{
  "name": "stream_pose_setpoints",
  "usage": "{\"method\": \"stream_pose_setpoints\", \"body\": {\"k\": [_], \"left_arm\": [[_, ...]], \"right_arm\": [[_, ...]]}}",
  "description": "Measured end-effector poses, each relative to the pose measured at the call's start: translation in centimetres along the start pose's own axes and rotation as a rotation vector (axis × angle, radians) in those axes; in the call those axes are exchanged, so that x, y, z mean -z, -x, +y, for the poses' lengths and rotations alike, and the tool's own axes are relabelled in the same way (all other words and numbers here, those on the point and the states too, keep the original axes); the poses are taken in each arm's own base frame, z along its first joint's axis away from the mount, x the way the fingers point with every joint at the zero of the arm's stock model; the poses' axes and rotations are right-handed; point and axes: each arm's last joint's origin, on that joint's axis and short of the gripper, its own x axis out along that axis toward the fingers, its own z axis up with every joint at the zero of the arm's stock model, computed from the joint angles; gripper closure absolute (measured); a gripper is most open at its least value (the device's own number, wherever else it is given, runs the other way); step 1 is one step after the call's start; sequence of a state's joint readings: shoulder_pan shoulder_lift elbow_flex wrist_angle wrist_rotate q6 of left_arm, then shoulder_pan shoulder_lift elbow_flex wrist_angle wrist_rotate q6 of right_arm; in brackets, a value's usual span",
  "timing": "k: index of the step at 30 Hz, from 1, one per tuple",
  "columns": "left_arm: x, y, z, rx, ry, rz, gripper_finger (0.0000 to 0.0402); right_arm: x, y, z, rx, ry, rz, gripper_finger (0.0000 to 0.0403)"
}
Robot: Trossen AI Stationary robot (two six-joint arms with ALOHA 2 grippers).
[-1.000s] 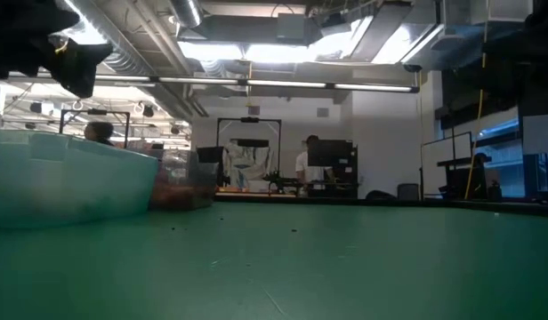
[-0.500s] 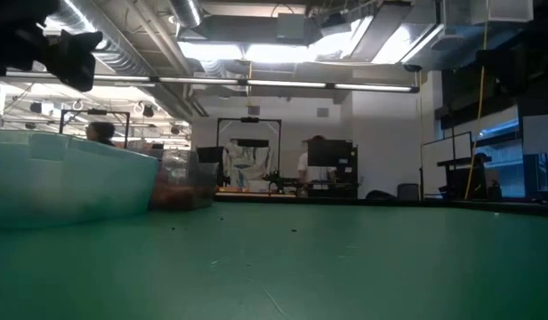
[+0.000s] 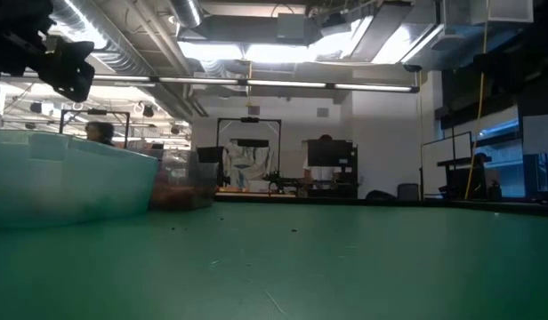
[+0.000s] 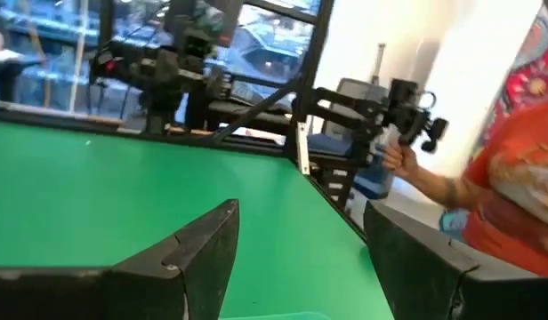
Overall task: Sort produce into baskets
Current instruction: Return to Home Position
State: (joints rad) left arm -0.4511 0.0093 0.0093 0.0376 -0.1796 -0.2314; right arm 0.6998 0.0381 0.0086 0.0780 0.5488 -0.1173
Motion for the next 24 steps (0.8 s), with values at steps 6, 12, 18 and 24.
{"method": "stream_pose_setpoints", "body": {"k": [6,12,18,24], "left_arm": [[0.13,0.09,-0.71,0.245,-0.033,0.050,0.0164],[0.27,0.04,-0.39,0.149,-0.118,0.045,0.0164],[0.36,0.00,-0.32,0.130,-0.208,0.047,0.0164],[0.36,0.00,-0.32,0.129,-0.156,0.050,0.0164]], "right_arm": [[0.02,0.00,0.11,-0.037,0.025,-0.003,0.0123],[0.03,0.00,0.12,-0.040,0.031,-0.002,0.0123],[-0.01,0.00,0.13,-0.042,0.012,-0.006,0.0123],[0.00,0.00,0.13,-0.043,-0.010,-0.006,0.0123]]}}
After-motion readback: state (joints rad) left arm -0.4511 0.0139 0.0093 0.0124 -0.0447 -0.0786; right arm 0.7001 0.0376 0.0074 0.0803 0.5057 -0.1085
